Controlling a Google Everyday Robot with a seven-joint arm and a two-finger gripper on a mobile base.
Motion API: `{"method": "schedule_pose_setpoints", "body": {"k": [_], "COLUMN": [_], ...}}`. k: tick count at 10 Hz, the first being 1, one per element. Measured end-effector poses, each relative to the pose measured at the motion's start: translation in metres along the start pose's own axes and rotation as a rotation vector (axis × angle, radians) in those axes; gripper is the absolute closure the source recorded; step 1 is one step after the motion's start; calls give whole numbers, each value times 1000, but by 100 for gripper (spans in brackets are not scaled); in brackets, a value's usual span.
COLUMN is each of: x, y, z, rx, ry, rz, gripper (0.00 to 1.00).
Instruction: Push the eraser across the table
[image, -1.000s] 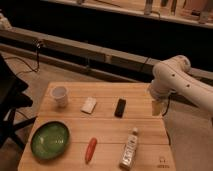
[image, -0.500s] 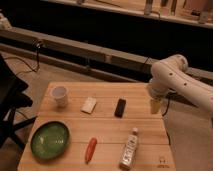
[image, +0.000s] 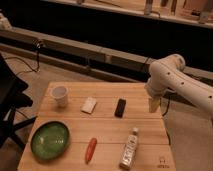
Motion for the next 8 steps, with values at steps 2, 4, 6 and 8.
{"method": "schedule_pose_setpoints", "body": {"k": [2, 4, 6, 8], "x": [-2, -5, -6, -9], "y": [-3, -5, -7, -11], "z": [2, 4, 5, 8], "rx": [3, 4, 6, 9], "ry": [-1, -3, -4, -6], "rz": [-4, -9, -15, -24], "gripper": [20, 20, 20, 20]}}
